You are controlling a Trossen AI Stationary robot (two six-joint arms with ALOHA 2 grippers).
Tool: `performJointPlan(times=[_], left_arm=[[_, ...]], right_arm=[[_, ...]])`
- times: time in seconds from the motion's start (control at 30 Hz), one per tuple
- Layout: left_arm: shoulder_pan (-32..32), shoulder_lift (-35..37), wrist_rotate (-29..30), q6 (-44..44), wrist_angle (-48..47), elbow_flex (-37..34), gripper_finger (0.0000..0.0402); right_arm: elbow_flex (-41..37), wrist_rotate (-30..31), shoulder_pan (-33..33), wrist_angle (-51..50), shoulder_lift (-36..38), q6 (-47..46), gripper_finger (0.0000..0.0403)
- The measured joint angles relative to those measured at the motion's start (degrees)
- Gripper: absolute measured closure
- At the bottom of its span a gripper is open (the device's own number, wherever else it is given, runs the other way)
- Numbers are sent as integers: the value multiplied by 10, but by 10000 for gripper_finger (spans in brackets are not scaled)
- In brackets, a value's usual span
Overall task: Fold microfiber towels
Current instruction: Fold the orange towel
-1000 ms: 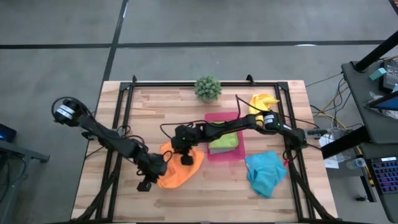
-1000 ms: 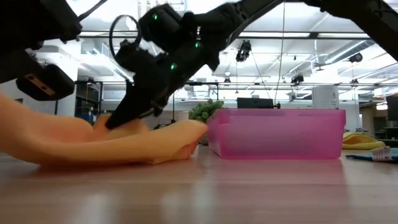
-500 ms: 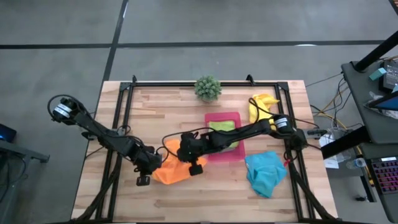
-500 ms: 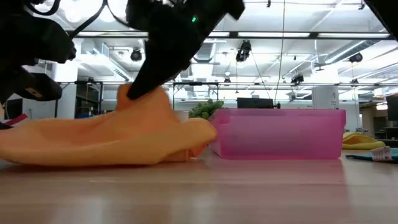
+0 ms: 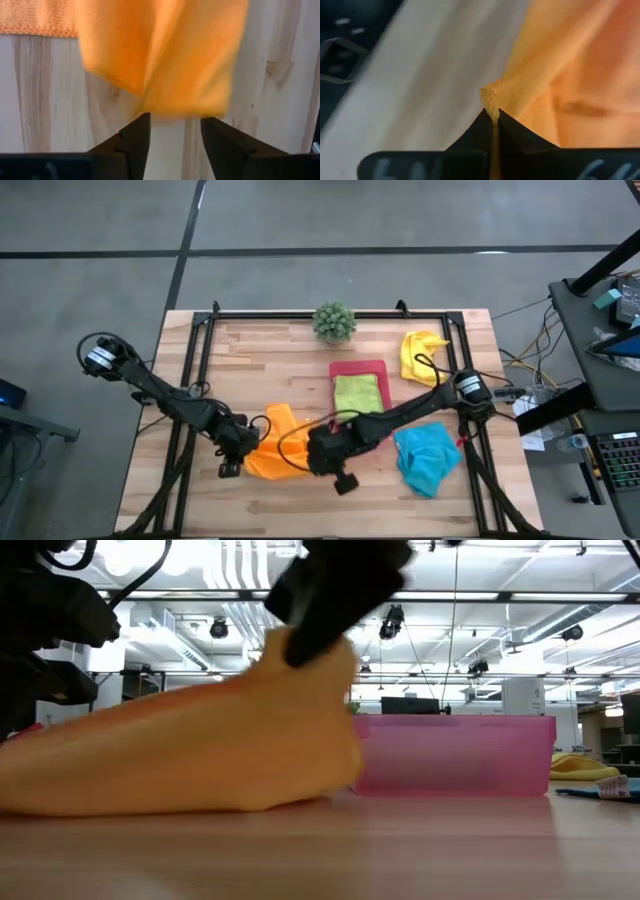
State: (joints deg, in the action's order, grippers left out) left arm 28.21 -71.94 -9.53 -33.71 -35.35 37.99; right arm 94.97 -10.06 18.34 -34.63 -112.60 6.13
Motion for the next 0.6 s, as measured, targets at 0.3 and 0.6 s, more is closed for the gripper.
performJointPlan(times=[0.3, 0.6], left_arm=[[0, 0, 0, -30, 1, -1, 237], [45, -15, 80, -79, 129, -1, 237]], right_arm=[[-114, -39, 37, 150, 0, -93, 394], [-168, 39, 75, 218, 0, -161, 394]])
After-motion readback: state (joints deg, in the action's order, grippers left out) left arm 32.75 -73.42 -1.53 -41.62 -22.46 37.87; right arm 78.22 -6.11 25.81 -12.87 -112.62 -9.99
